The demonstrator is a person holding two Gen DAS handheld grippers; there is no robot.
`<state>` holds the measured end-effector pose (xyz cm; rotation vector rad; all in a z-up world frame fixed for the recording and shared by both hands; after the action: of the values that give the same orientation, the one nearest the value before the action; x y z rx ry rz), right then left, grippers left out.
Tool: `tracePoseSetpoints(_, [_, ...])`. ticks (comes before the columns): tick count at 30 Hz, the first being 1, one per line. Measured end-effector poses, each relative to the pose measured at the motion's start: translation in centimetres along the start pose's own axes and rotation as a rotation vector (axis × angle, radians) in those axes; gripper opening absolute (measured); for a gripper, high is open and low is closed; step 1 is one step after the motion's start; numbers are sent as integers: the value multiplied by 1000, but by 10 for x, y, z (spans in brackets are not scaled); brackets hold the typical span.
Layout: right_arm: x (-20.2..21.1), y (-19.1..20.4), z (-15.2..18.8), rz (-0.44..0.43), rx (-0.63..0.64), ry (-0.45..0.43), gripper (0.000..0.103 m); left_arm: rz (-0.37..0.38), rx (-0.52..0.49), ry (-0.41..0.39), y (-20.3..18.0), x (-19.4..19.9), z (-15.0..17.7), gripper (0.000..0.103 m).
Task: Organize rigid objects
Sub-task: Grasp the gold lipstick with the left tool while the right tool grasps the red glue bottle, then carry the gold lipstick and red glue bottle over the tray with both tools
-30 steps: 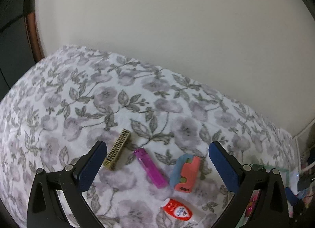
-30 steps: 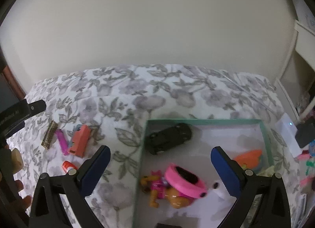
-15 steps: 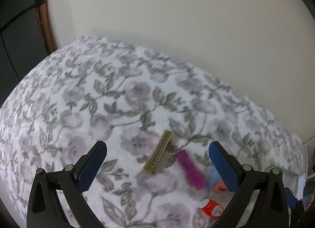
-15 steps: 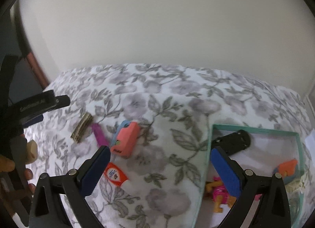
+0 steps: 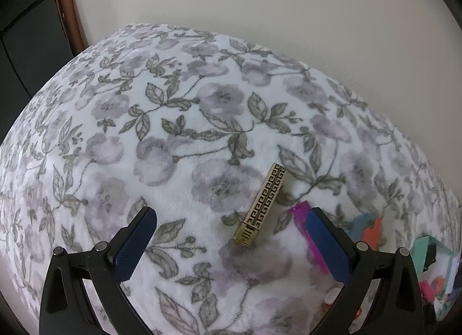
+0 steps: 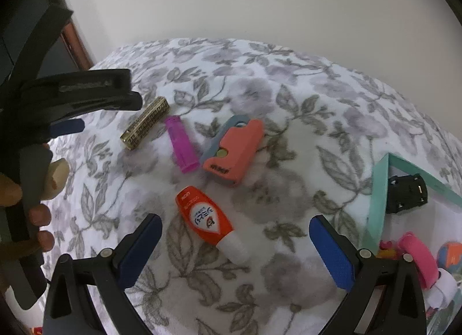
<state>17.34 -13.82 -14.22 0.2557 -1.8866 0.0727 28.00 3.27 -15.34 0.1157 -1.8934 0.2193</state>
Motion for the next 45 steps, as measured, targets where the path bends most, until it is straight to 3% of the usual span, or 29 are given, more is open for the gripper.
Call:
tracePoseSetpoints(6, [-11,-6,4,34,3,33,103,18,-15,39,0,-17,0,103])
tracePoseSetpoints(10, [-13,-8,4,71,16,31,94,23,-43,47,-8,-27,0,99])
tracePoseSetpoints(12, [-13,-8,3,77,16,29,92,22,-52,56,-11,-31,1,84])
tracePoseSetpoints(14, [-13,-8,3,72,14,26,89,17,-53,65,-12,-36,3,76])
tracePoseSetpoints(17, [-10,-6,1,59,14,16,80,10,-60,56,-13,-38,3,74])
tracePoseSetpoints(21, [-8,-3,-3,35,11,5,62,10,-45,45,-9,-35,1,51])
tracePoseSetpoints(27, [-6,5,-4,-7,16,2,41,23,-66,43,-16,-34,1,35])
tracePoseSetpoints(41, [-19,17,3,-27,27,37,34,-12,-99,17,-20,-35,4,33])
tracePoseSetpoints(43, [-19,16,3,-30,19,36,32,-2,-82,13,-18,-33,4,28])
tracePoseSetpoints(45, [-18,15,2,-28,11,36,29,13,-57,14,-14,-32,4,16])
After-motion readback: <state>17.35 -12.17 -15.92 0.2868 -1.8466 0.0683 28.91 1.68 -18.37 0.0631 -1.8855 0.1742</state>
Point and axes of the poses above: each gripper's, at about its wrist camera, not at the fingertips, and x roughly against the way its jaws point, y to its left, z to its underside, the point moved 8 cm from there along -x, roughly the way its jaws point, and after that the axes turned 9 degrees about y, right-handed, at the moved point
